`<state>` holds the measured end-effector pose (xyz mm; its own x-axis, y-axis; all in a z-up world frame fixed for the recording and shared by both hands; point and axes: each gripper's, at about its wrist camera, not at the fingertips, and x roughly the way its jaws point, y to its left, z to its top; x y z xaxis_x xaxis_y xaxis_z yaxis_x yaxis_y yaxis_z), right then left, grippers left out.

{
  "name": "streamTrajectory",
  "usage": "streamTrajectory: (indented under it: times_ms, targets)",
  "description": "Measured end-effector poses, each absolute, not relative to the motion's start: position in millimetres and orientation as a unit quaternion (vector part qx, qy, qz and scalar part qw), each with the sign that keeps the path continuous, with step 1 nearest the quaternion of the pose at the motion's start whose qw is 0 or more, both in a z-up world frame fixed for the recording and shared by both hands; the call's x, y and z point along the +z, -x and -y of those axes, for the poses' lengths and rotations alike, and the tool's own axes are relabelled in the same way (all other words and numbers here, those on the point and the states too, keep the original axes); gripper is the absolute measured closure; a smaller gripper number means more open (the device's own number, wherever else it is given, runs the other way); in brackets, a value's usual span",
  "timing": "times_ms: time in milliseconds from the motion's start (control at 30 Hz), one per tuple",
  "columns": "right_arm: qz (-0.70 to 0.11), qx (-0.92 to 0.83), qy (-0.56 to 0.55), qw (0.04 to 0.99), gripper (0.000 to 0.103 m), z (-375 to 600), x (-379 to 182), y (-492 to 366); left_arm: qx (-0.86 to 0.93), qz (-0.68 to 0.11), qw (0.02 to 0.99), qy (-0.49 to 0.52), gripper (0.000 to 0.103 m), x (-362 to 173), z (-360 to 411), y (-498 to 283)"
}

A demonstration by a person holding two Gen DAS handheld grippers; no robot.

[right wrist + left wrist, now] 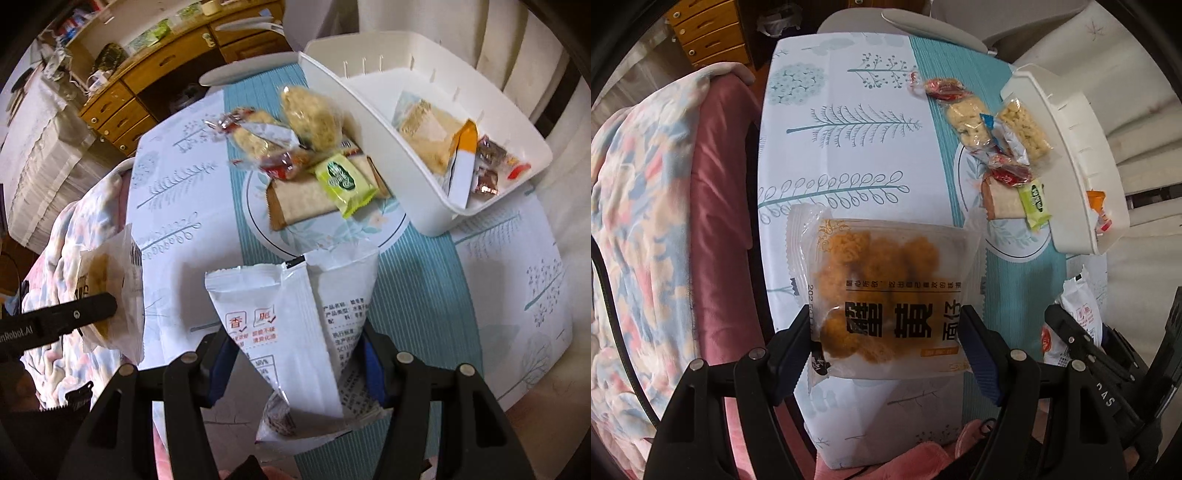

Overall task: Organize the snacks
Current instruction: 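Lift the puff bag with the left tool while the right tool lifts the white paper bag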

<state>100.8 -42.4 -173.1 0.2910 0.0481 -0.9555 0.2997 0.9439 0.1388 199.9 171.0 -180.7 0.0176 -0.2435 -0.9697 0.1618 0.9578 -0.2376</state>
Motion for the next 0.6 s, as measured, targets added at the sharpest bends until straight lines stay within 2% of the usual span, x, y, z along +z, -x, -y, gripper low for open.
streamTrajectory:
  times_ms: [300,600]
  targets:
    - [-0.564,-0.045,-0.126,0.815,0.044,50.2,-137.9,-107.1,-0.159,-0.640,0.750,0.059,0.028,-152.6,-161.7,-176.7]
    - [-0.538,-0.012,-0.102,0.837,0.044,87.3,-110.9,-115.1,-0.174,-0.603,0.775,0.074,0.028,-128.9,-116.4,-160.6]
